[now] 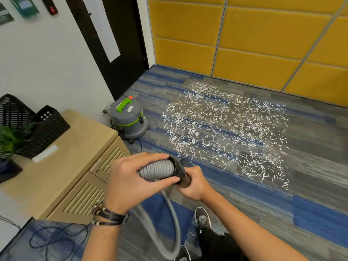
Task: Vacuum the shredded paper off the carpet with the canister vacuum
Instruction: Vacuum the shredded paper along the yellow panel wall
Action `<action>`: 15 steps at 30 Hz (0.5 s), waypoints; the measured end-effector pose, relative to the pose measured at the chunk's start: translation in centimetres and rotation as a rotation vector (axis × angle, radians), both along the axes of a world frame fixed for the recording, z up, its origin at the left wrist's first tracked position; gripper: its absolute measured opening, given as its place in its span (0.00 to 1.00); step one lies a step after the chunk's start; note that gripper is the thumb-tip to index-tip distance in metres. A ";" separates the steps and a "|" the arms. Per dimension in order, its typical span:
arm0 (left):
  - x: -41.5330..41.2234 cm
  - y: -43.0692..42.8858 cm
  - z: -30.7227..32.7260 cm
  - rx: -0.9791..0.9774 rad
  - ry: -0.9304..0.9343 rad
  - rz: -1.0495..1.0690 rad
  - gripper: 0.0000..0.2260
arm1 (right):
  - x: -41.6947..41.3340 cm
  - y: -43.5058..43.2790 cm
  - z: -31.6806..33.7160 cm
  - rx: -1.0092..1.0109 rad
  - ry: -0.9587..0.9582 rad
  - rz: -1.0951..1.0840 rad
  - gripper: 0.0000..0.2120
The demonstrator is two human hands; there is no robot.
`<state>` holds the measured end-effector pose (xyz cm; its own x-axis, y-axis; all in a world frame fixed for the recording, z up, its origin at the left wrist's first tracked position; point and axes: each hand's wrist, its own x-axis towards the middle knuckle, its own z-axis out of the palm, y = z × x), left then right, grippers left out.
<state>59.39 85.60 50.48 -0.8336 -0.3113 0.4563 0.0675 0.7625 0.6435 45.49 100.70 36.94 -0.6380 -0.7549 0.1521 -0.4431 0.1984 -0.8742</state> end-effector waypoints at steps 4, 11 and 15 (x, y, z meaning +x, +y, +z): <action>-1.6 -0.4 0.5 0.057 -0.015 -0.001 0.22 | -1.7 0.2 0.4 -0.003 -0.002 0.042 0.14; -5.3 -1.1 1.9 0.057 0.017 0.050 0.22 | -5.8 0.8 1.2 -0.009 0.007 0.090 0.07; -6.9 -1.4 2.5 0.028 0.026 0.084 0.22 | -7.8 -0.9 1.8 -0.026 0.013 0.106 0.09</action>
